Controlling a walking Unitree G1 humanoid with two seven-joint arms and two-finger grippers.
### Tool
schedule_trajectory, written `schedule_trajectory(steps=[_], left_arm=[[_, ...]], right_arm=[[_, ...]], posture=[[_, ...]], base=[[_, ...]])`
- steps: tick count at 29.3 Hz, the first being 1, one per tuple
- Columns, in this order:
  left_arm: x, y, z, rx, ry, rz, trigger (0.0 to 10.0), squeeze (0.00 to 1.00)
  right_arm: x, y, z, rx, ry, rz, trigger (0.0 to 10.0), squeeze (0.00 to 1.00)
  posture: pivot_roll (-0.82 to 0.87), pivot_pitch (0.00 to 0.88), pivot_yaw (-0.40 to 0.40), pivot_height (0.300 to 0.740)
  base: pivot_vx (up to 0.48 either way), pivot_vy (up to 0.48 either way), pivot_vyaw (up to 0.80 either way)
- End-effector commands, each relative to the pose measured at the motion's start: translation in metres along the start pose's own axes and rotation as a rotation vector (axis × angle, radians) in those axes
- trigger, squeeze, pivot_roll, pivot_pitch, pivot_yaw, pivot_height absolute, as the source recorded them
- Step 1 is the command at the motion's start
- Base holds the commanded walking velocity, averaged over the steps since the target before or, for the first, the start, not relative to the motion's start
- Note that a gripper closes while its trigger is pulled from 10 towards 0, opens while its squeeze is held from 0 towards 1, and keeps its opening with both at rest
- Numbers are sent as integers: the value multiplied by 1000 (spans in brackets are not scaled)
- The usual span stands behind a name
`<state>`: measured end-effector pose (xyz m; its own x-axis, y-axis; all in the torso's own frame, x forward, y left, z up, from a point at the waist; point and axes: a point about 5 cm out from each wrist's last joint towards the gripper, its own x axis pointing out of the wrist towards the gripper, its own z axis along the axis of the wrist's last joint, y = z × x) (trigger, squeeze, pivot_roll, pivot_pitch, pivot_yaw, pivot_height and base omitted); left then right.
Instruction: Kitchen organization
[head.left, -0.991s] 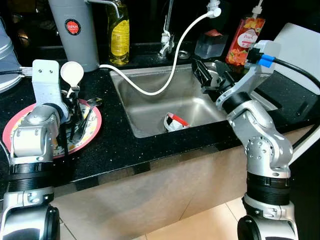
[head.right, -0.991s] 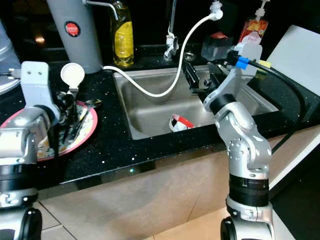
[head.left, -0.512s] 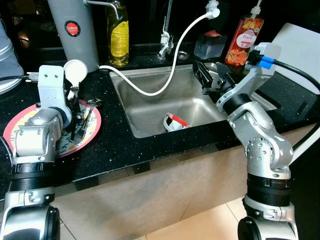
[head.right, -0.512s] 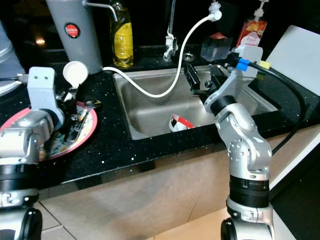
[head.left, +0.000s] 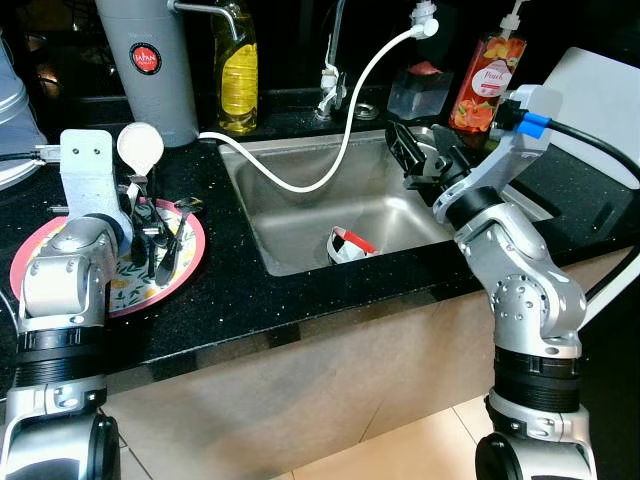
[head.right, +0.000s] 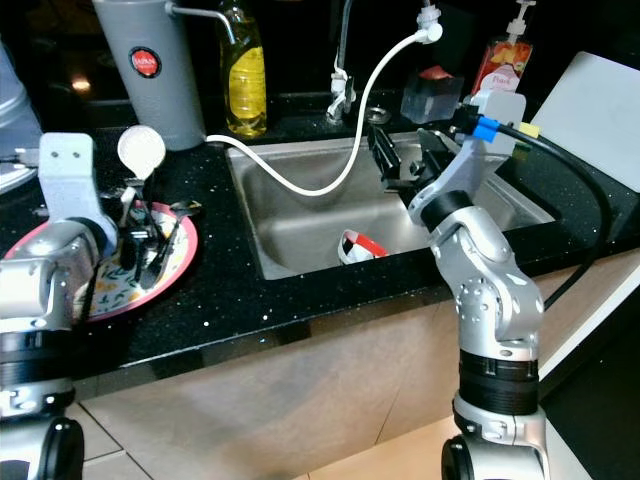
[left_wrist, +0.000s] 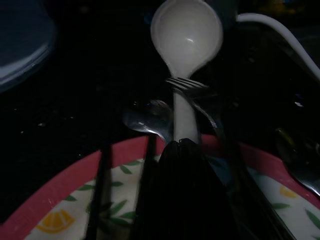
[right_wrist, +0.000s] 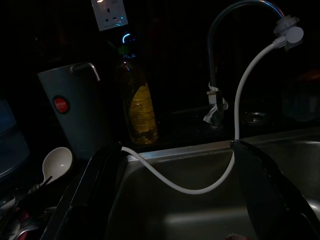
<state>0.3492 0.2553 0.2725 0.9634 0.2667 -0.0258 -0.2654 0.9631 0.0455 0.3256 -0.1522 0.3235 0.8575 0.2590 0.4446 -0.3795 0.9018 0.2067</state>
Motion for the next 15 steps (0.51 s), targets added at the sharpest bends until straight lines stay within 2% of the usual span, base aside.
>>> schedule_trajectory(steps=[1, 5, 6, 7, 8, 15], left_arm=[[0, 2, 3, -8, -17, 33, 10000, 0], [0, 2, 4, -2, -16, 31, 10000, 0], [-1, 1, 4, -6, -12, 26, 10000, 561], [-1, 1, 4, -6, -12, 26, 10000, 561], [-1, 2, 5, -5, -12, 30, 10000, 1000], [0, 1, 5, -46, 13, 9, 10000, 1000]], right_arm=[[1, -2, 3, 12, -16, 0, 10000, 0], [1, -2, 3, 12, -16, 1, 10000, 0], [1, -2, 3, 13, -16, 2, 10000, 0], [1, -2, 3, 13, -16, 2, 10000, 0], [1, -2, 3, 13, -16, 3, 10000, 0], [2, -1, 3, 17, -17, 6, 10000, 0]], posture=[[-107, 85, -69, 740], [-108, 87, -69, 740], [-107, 87, -68, 740], [-107, 87, -68, 740], [-107, 88, -68, 740], [-105, 86, -70, 740]], base=[[0, 0, 0], [0, 0, 0], [0, 0, 0], [0, 0, 0], [0, 0, 0], [0, 0, 0]])
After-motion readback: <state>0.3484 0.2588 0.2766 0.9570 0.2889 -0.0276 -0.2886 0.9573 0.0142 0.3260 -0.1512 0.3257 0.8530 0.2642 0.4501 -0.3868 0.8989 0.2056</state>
